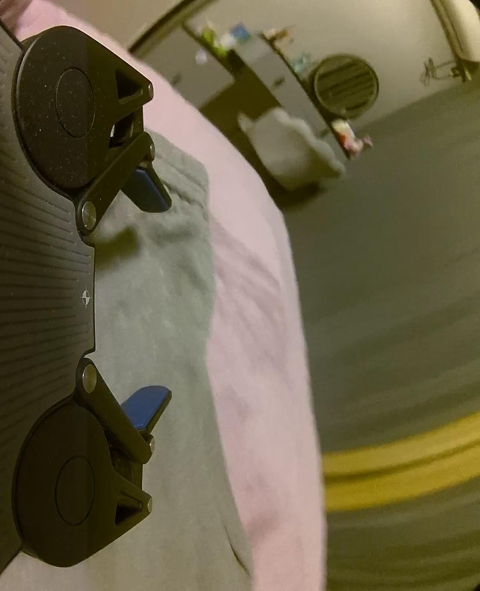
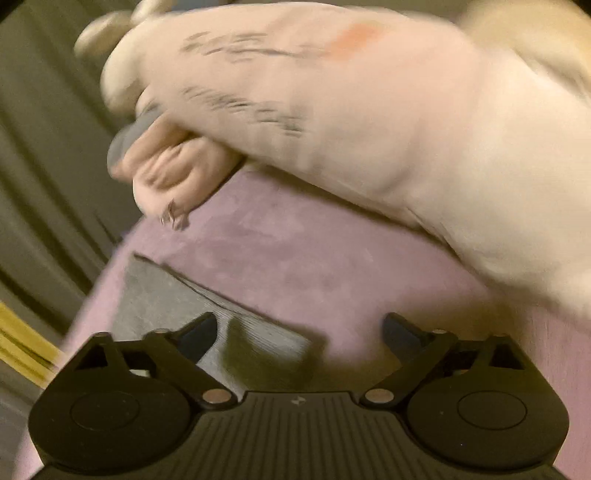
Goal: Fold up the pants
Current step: 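Grasp the pant leg cuff beside the plush toy with the right tool, then lift the cuff with the right tool and carry it toward the waistband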
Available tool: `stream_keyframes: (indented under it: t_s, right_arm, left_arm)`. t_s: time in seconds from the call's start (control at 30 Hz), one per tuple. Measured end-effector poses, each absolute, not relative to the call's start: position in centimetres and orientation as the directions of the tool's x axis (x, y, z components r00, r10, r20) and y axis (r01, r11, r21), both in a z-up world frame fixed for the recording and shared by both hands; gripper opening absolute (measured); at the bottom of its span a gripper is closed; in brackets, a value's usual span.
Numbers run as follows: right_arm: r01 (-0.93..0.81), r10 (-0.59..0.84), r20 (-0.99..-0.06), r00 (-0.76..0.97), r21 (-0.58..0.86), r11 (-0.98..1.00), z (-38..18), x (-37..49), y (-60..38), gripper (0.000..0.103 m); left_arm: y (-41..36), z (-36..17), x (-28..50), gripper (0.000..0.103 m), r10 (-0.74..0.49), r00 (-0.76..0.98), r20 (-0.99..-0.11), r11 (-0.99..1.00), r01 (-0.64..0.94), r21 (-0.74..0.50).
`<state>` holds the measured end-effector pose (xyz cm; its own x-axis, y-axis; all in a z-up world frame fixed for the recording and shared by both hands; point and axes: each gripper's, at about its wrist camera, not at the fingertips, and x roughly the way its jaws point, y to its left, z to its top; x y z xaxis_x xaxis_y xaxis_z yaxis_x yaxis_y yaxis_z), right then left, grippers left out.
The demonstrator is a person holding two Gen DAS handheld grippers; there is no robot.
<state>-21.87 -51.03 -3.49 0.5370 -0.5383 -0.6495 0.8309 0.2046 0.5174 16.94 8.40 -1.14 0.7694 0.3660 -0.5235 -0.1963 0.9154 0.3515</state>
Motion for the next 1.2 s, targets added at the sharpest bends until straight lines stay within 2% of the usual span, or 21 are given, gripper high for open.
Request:
stream_keyframes:
  t_s: [0.07, 0.13, 0.23, 0.33, 0.47, 0.67, 0.9, 0.97, 1.0, 1.03, 1.2]
  right_arm:
    - [0.785, -0.532, -0.611, 0.586, 0.589, 0.190, -4.0, -23.2, -50.8, 0.083]
    - [0.743, -0.498, -0.591, 0.635, 0.645, 0.182, -4.4, -23.6, -51.1, 0.069]
    - [0.710, -0.473, -0.572, 0.671, 0.680, 0.184, -5.2, -23.3, -51.2, 0.069]
    - [0.690, -0.439, -0.561, 0.702, 0.688, 0.223, -5.4, -22.5, -51.3, 0.070]
    - [0.690, -0.412, -0.569, 0.712, 0.675, 0.261, -5.3, -21.6, -51.1, 0.070]
    - [0.610, -0.394, -0.511, 0.764, 0.772, 0.180, -6.2, -23.9, -49.8, 0.070]
    - [0.623, -0.394, -0.516, 0.760, 0.751, 0.219, -6.2, -21.8, -50.9, 0.070]
    - [0.624, -0.404, -0.513, 0.758, 0.750, 0.218, -6.1, -21.3, -51.1, 0.058]
    - [0.630, -0.403, -0.521, 0.753, 0.746, 0.214, -6.2, -21.0, -51.2, 0.026]
    - [0.634, -0.388, -0.534, 0.751, 0.748, 0.198, -6.5, -20.9, -51.3, 0.012]
    - [0.639, -0.411, -0.535, 0.738, 0.750, 0.171, -7.1, -20.7, -50.6, 0.013]
  left_arm:
    - [7.7, 0.2, 15.7, 0.103, 0.283, 0.810, -0.514, 0.950, -0.164, 0.265]
    - [7.4, 1.3, 14.4, 0.103, 0.190, 0.839, -0.510, 0.979, -0.124, 0.161]
    - [6.5, 2.0, 12.8, 0.103, 0.092, 0.844, -0.528, 0.996, -0.070, 0.062]
    - [5.3, 1.8, 11.8, 0.103, 0.051, 0.821, -0.568, 0.998, -0.017, 0.066]
    - [3.9, 1.4, 11.5, 0.103, 0.041, 0.828, -0.559, 0.994, 0.024, 0.108]
    - [3.6, 0.1, 12.2, 0.103, 0.078, 0.814, -0.576, 0.992, -0.006, 0.125]
    - [3.1, -0.7, 12.5, 0.103, 0.073, 0.798, -0.598, 0.991, 0.009, 0.133]
    - [3.0, -0.9, 12.5, 0.103, 0.066, 0.792, -0.607, 0.991, 0.021, 0.135]
    - [3.0, -1.0, 12.5, 0.103, 0.063, 0.788, -0.612, 0.991, 0.025, 0.134]
    - [3.0, -1.0, 12.6, 0.103, 0.060, 0.785, -0.617, 0.991, 0.027, 0.131]
    - [3.2, -1.4, 12.9, 0.103, 0.058, 0.771, -0.635, 0.993, 0.018, 0.113]
